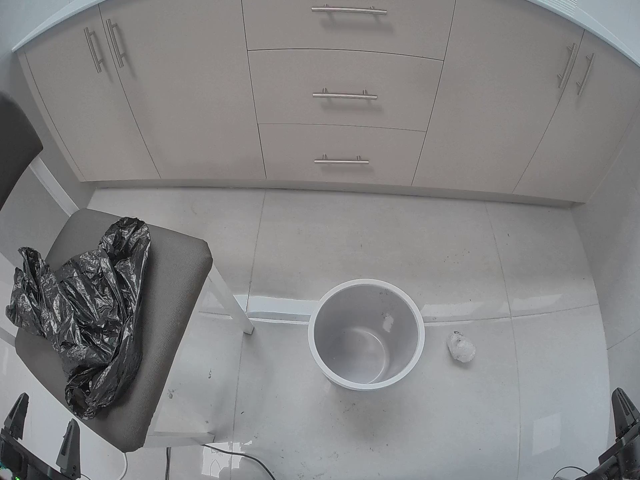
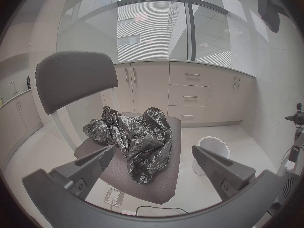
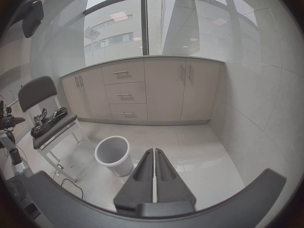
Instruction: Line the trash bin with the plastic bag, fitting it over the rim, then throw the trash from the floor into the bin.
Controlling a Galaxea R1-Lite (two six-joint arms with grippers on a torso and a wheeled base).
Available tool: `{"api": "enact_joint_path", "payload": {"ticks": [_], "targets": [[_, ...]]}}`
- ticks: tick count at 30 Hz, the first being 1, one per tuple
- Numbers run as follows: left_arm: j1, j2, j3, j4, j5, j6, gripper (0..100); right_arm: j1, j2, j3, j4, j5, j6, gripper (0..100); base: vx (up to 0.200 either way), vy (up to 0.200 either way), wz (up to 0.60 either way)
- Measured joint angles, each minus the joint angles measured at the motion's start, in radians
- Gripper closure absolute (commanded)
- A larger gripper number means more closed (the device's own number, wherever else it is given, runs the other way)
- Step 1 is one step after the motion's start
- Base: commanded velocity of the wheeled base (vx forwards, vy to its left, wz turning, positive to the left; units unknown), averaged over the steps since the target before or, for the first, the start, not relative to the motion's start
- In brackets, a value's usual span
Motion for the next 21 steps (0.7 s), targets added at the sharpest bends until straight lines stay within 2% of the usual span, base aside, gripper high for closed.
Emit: {"api": "enact_joint_path", "payload": {"ticks": [15, 21], "targets": [[0.0, 0.0, 0.0, -0.004, -0.001, -0.002, 0, -0.003, 0.0, 0.0, 0.0, -0.006, -0.002, 100, 0.0, 0.0, 0.0], [-0.013, 0.022, -0.059, 0.007, -0.001, -0.057, 0, -0.003, 0.0, 0.0, -0.006, -0.005, 0.002, 100, 0.0, 0.0, 0.0]]}}
